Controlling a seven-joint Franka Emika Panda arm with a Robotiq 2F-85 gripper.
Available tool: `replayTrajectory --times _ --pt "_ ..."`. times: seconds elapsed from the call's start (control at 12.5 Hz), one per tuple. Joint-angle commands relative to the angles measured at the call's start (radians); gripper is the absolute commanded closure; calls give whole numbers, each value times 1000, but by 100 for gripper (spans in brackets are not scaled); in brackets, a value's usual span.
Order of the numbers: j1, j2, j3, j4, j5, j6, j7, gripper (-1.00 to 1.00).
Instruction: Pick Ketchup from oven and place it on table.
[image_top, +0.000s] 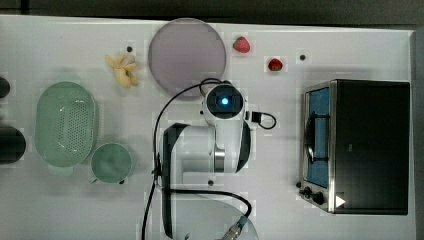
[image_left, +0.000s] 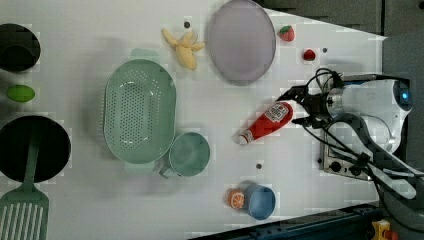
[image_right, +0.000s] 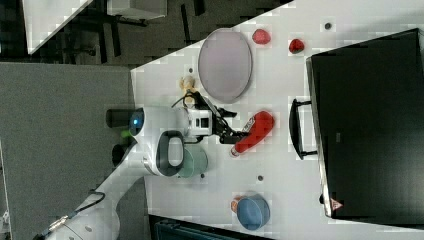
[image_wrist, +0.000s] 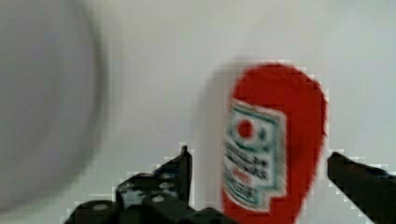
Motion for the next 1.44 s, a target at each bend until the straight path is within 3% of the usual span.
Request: replayTrajectory --times 0.08,0.24,0.48,0.72,1.44 --pt "2 -112 -40 81 22 -75 44 -100" --pt "1 -164 -47 174 22 -238 44 -100" --pt "2 -227 -51 437 19 -551 44 -100" --pt "3 -230 -47 625 17 -705 44 -100" --pt "2 -222 -49 649 18 -755 43 -100"
